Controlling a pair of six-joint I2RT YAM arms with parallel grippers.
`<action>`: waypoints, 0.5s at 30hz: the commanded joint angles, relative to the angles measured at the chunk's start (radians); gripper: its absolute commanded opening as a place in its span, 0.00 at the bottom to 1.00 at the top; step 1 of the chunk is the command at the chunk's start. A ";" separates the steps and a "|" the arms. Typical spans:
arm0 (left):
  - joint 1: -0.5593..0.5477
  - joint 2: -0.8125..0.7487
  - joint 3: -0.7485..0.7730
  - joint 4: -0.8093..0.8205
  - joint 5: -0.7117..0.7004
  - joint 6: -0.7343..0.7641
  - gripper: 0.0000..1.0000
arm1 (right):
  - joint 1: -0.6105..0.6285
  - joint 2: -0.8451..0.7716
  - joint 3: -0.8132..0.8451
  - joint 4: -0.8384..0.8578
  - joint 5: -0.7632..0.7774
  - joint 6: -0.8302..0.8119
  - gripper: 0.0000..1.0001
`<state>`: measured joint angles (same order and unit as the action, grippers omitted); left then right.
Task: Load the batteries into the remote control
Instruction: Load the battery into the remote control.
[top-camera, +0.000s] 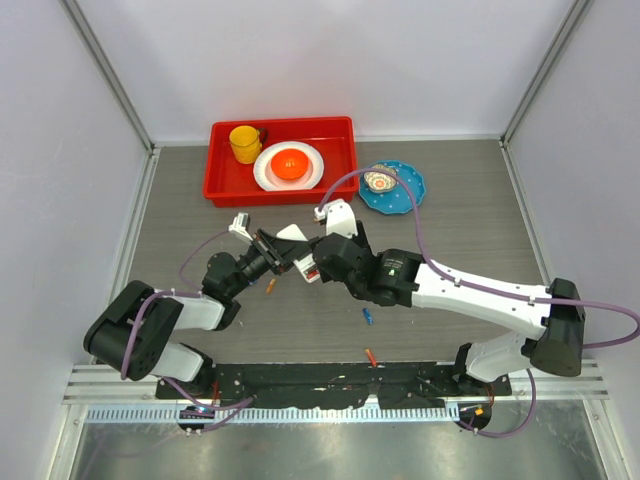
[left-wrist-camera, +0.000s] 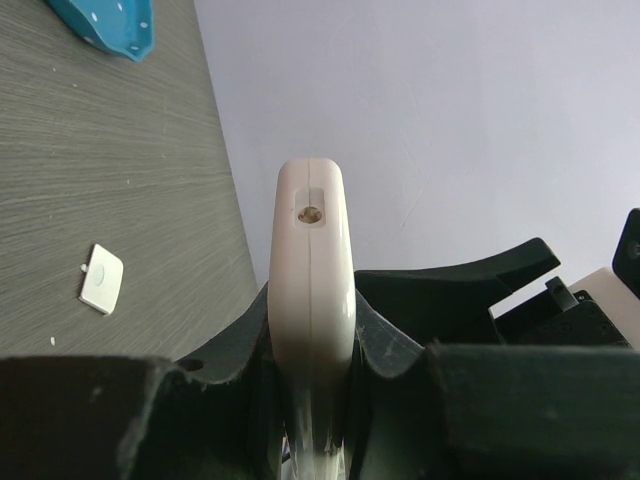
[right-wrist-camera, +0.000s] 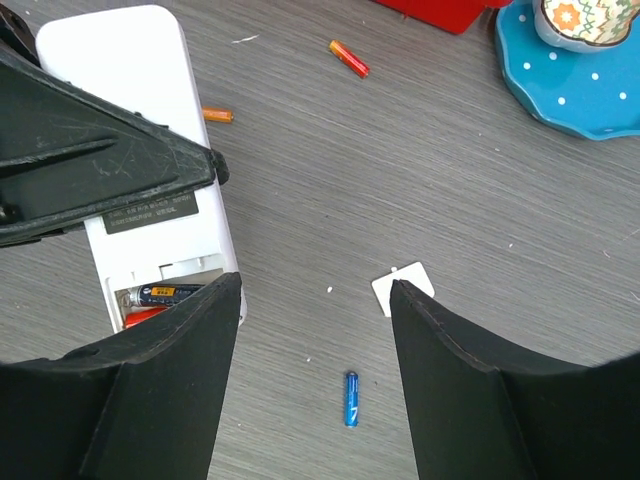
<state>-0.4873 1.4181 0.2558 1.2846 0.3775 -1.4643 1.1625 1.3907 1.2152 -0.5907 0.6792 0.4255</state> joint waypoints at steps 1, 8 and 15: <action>-0.005 -0.015 0.010 0.262 -0.005 0.004 0.00 | -0.003 -0.078 0.024 0.022 0.046 0.016 0.67; -0.005 -0.016 0.011 0.262 -0.006 0.007 0.00 | -0.003 -0.142 -0.006 0.022 0.059 0.024 0.68; -0.005 -0.064 0.008 0.262 -0.031 0.021 0.00 | -0.174 -0.315 -0.277 0.328 -0.400 0.220 0.72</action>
<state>-0.4892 1.4101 0.2558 1.2831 0.3717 -1.4609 1.1030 1.1923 1.0988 -0.4919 0.5854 0.4953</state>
